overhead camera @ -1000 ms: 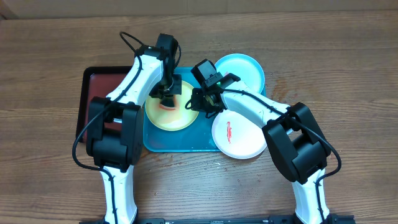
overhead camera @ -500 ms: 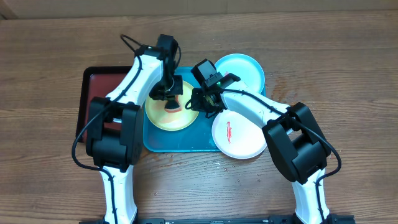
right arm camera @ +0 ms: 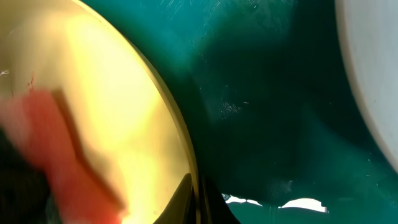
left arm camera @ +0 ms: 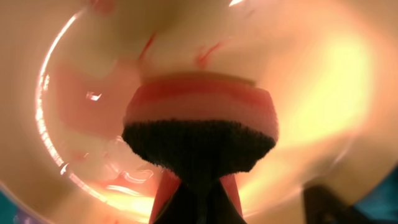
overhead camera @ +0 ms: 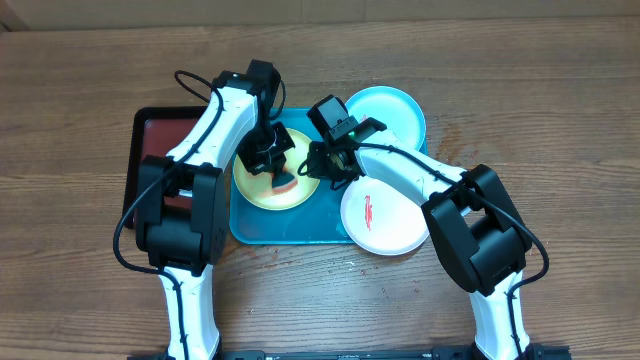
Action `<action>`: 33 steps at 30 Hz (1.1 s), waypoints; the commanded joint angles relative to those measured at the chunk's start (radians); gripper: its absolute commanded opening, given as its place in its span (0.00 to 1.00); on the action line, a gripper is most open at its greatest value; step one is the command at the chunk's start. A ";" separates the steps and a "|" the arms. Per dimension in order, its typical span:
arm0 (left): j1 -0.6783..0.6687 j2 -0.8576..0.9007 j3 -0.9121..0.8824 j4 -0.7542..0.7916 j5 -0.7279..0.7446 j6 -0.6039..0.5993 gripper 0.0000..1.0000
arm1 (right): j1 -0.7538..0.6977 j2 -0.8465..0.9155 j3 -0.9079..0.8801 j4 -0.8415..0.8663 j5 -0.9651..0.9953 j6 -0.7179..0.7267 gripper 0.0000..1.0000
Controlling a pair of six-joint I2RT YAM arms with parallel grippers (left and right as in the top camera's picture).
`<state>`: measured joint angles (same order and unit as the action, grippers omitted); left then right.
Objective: Clean dirty plates on tray and stack at the side
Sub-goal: 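Scrub the yellow plate with the sponge in the left gripper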
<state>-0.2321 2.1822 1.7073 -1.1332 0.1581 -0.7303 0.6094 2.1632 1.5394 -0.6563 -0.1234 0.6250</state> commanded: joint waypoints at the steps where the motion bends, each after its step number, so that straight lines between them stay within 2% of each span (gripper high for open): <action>1: -0.001 -0.011 0.023 0.062 -0.012 0.033 0.04 | -0.003 0.026 0.003 -0.010 0.018 -0.003 0.04; 3: 0.000 -0.011 0.023 0.118 -0.072 0.107 0.04 | -0.003 0.026 0.003 -0.008 0.018 -0.004 0.04; 7: 0.000 -0.011 0.023 0.138 -0.154 0.177 0.04 | -0.003 0.026 0.003 -0.008 0.018 -0.004 0.04; 12: -0.003 -0.011 0.023 0.060 -0.093 0.257 0.04 | -0.003 0.026 0.003 -0.007 0.018 -0.003 0.04; 17: -0.002 -0.011 0.023 -0.062 0.027 0.429 0.04 | -0.003 0.026 0.003 -0.008 0.018 -0.003 0.04; 21: -0.002 -0.011 0.023 -0.073 0.004 0.547 0.04 | -0.003 0.026 0.003 -0.008 0.018 -0.004 0.04; 29: 0.005 -0.011 0.023 0.113 -0.224 0.578 0.04 | -0.003 0.026 0.003 -0.010 0.018 -0.004 0.04; 33: 0.005 -0.011 0.016 0.082 -0.243 0.577 0.04 | -0.003 0.026 0.003 -0.015 0.018 -0.004 0.04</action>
<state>-0.2321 2.1822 1.7088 -1.0321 -0.0212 -0.1833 0.6094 2.1632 1.5394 -0.6575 -0.1238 0.6247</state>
